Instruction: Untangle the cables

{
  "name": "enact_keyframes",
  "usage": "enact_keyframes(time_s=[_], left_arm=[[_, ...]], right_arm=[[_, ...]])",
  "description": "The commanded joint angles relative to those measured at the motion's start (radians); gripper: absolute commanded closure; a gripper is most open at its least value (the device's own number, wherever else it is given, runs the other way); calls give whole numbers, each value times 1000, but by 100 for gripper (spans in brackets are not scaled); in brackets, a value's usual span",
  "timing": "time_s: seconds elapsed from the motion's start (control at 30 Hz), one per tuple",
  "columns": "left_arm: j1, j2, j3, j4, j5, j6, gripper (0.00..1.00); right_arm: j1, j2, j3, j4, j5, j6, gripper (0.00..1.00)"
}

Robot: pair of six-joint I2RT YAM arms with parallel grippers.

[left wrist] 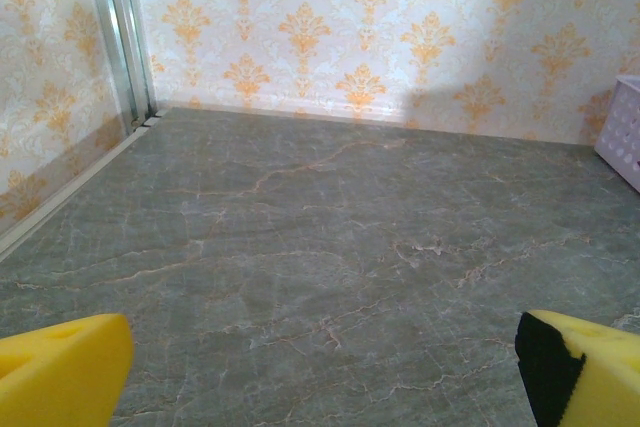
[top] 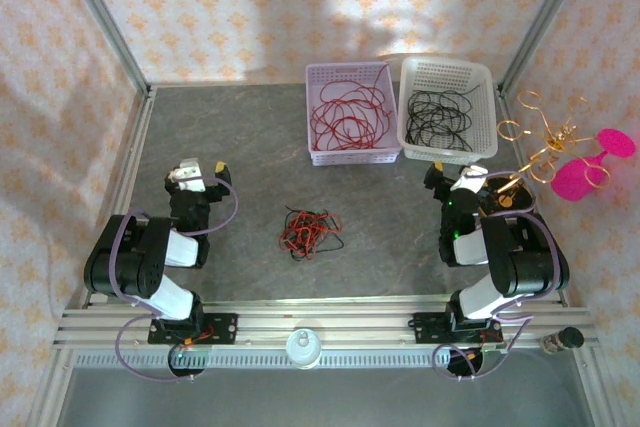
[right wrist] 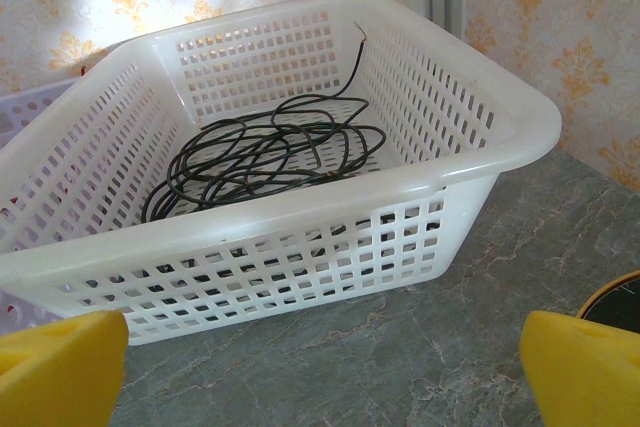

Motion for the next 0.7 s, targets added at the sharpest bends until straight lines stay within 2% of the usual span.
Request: enact_keyframes(time_s=[0.0,0.57,0.67], left_arm=[[-5,-2,15,2,-17,-16,1],[-5,-4,17,0,-22,-16,1],[-54,-49,-32,57,-100,22,1]], right_arm=[[-2,-9,9,13,5,-12,0],[1,-14,2,21,1,-18,0],[35,-60,-22,32,0,-62,0]])
